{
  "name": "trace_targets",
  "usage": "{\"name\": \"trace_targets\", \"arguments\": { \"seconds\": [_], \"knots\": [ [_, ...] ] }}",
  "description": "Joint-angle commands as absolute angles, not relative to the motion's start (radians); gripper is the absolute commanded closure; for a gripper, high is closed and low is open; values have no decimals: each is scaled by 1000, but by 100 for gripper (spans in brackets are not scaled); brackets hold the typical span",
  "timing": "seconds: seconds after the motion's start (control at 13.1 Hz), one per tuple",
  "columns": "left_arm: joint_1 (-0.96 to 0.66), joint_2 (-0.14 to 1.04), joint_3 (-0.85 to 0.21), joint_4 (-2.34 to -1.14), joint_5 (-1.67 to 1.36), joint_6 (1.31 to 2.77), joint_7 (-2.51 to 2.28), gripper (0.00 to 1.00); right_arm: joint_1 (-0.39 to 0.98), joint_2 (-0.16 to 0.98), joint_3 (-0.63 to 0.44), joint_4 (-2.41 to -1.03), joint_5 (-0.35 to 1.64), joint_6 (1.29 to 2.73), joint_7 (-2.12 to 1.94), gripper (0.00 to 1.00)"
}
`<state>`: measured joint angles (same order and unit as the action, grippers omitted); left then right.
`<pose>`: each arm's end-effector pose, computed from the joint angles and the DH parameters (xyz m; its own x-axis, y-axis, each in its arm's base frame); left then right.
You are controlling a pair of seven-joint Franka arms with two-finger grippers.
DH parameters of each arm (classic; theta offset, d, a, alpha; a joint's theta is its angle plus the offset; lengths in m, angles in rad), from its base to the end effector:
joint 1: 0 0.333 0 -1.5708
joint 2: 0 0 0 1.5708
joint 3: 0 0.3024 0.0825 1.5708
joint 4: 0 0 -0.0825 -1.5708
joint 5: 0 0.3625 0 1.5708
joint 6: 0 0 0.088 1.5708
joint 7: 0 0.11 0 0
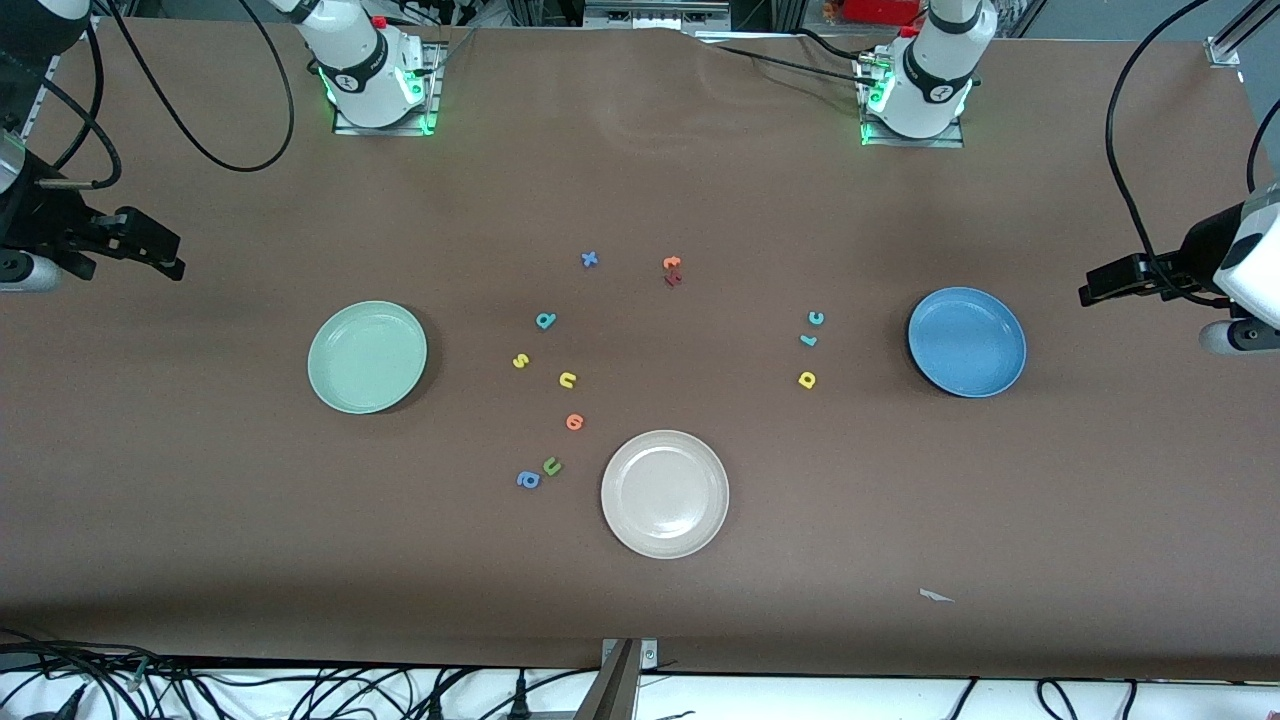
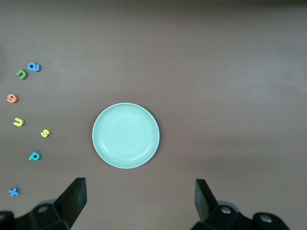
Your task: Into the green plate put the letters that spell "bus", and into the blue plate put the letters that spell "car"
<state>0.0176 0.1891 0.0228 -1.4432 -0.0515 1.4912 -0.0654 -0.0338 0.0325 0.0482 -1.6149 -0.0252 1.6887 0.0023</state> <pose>0.5762 0.0161 0.5534 0.9845 0.1012 -0.1433 0.1077 -0.9935 0.0378 0.5525 0.0051 0.5809 0.9990 0.0150 0.0413 0.0140 -0.9996 0.0235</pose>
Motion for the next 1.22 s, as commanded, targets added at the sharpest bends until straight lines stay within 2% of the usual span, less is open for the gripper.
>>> {"name": "trace_targets", "arguments": {
  "seconds": [0.0,1.14],
  "knots": [
    [12,175,28,-1465,-74,1505,-64,1,-37,34,46,-1603,-20,1674,8,0],
    [14,183,28,-1463,-78,1505,-64,1,-38,34,32,-1605,-14,1672,9,0]
  ]
}}
